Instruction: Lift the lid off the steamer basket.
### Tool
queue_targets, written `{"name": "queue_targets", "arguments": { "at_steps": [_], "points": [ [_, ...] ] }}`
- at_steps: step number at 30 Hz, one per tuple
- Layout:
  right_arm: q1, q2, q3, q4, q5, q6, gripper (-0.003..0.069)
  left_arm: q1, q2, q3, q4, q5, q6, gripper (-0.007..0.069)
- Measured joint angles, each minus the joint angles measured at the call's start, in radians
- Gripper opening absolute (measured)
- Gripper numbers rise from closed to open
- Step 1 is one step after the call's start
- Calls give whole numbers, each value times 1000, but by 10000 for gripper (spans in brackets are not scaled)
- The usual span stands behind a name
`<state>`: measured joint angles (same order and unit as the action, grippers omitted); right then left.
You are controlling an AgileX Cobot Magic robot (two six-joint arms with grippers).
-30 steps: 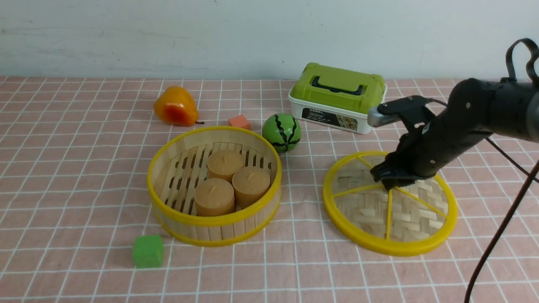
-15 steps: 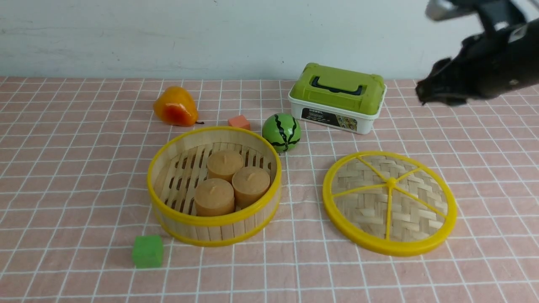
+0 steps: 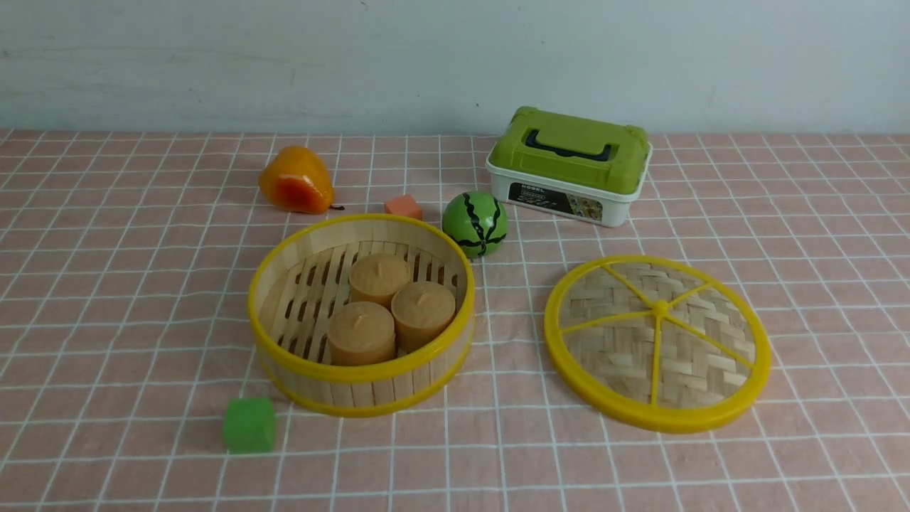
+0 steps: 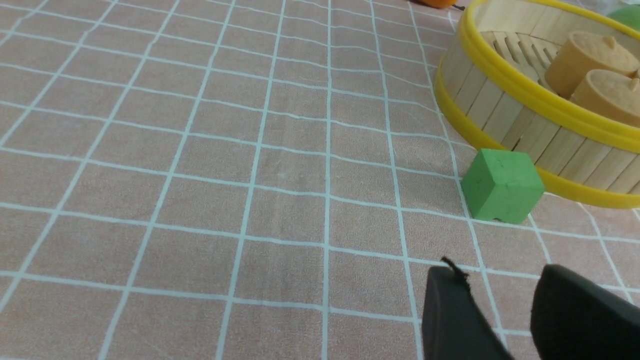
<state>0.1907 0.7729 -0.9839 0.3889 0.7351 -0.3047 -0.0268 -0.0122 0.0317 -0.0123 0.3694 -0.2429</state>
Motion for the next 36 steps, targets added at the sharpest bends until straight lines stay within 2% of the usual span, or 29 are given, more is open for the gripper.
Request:
{"name": "queue_targets", "arguments": {
  "at_steps": [5,13,19,24,26,28,30,36],
  "points": [
    [0,-111,104,-1,30,0,-18,0,0,0,0,0,0,239],
    [0,-163,123,-24,59,-3,-8,0,0,0,0,0,0,239],
    [0,-164,123,-101,60,-3,-8,0,0,0,0,0,0,239],
    [0,-188,235,-129,-60,4,-8,0,0,0,0,0,0,239],
    [-6,-262,388,-185,-210,62,-8,0,0,0,0,0,0,239],
    [-14,-302,455,-214,-265,97,-8,0,0,0,0,0,0,239],
    [-55,-419,626,-297,-378,204,-8,0,0,0,0,0,0,239],
    [-200,-658,902,-451,-452,406,-8,0,0,0,0,0,0,239]
  ]
}}
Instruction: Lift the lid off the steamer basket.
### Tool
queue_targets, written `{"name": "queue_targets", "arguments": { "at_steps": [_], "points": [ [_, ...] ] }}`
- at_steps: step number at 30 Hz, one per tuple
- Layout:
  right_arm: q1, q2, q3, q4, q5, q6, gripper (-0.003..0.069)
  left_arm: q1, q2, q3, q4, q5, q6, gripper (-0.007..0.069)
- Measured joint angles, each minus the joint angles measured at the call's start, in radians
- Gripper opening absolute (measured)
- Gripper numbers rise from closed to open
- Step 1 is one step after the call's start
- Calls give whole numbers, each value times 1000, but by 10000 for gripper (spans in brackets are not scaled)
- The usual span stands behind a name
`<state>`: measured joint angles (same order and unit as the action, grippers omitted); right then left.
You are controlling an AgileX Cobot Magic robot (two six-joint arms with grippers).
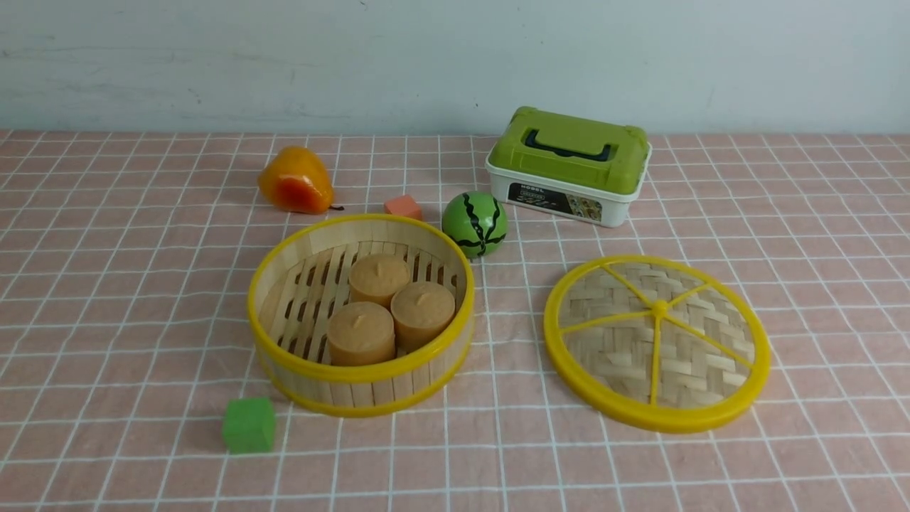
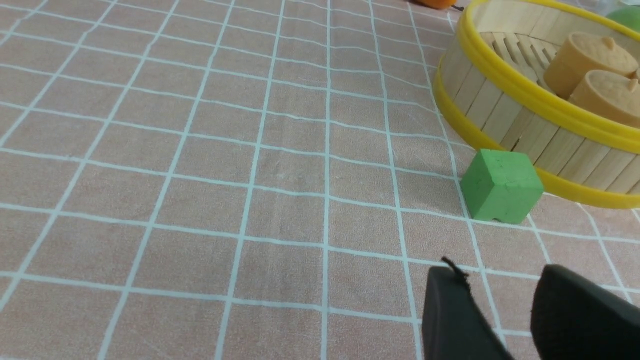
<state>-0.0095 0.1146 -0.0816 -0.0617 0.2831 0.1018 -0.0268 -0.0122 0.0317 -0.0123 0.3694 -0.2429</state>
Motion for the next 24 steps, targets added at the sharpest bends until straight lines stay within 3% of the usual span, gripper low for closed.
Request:
{"name": "queue_targets", "arguments": {
  "at_steps": [5,24],
  "points": [
    [-48,-116,105,-17,13,27,-8,0,0,0,0,0,0,239],
    [-49,-125,103,-17,85,29,-5,0,0,0,0,0,0,239]
  ]
}}
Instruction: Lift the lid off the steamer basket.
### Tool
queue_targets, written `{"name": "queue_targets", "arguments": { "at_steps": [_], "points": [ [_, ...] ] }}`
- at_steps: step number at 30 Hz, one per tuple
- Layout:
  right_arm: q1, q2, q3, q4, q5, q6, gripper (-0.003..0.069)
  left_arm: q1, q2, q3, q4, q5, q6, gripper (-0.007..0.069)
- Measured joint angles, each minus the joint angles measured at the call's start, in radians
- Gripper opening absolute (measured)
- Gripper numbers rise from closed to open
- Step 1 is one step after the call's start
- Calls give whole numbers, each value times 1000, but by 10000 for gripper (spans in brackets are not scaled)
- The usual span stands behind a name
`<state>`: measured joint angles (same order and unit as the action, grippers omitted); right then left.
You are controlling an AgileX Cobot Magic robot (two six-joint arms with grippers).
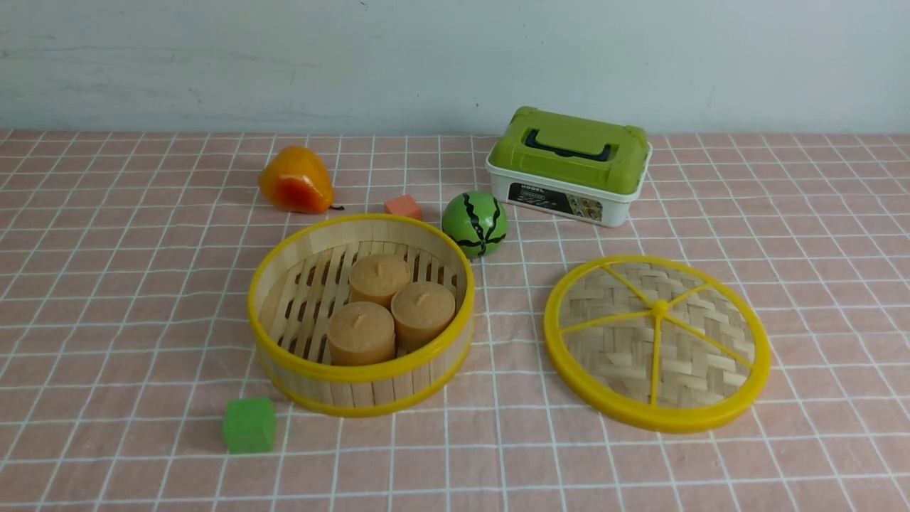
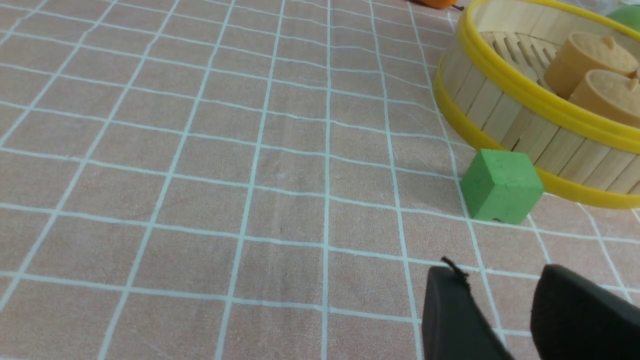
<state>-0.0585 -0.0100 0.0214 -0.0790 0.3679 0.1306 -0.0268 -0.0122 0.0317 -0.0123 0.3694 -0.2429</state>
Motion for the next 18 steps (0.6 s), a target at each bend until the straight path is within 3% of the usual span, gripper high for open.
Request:
{"name": "queue_targets", "arguments": {
  "at_steps": [18],
  "points": [
    [0,0,-1,0,6,0,21,0,0,0,0,0,0,239]
  ]
}}
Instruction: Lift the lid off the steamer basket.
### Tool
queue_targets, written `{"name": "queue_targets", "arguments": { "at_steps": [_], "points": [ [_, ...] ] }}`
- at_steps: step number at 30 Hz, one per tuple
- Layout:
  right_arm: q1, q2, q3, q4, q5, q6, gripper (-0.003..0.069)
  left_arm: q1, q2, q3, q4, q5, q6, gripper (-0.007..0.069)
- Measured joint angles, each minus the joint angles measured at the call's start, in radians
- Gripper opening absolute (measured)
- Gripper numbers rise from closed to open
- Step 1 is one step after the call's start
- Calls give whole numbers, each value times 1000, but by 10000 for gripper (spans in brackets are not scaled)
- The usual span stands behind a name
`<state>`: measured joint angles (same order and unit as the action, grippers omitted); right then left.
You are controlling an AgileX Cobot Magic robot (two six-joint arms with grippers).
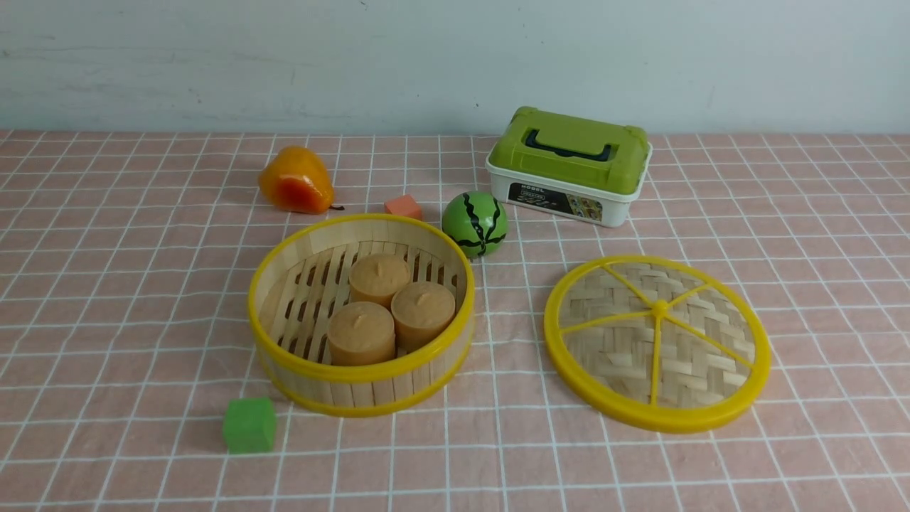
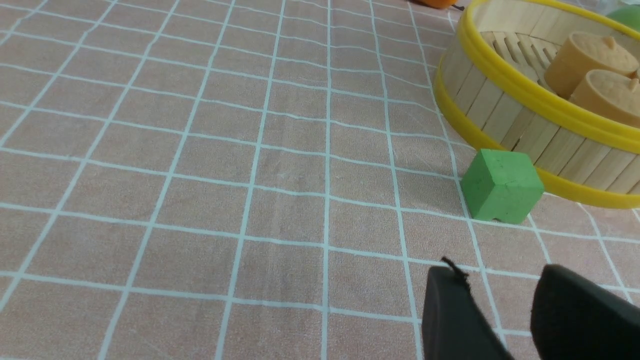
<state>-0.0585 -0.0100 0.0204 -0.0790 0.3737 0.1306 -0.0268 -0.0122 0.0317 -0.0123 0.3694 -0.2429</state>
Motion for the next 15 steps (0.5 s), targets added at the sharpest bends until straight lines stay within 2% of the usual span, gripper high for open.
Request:
{"name": "queue_targets", "arguments": {
  "at_steps": [15],
  "points": [
    [0,0,0,0,1,0,36,0,0,0,0,0,0,239]
  ]
}}
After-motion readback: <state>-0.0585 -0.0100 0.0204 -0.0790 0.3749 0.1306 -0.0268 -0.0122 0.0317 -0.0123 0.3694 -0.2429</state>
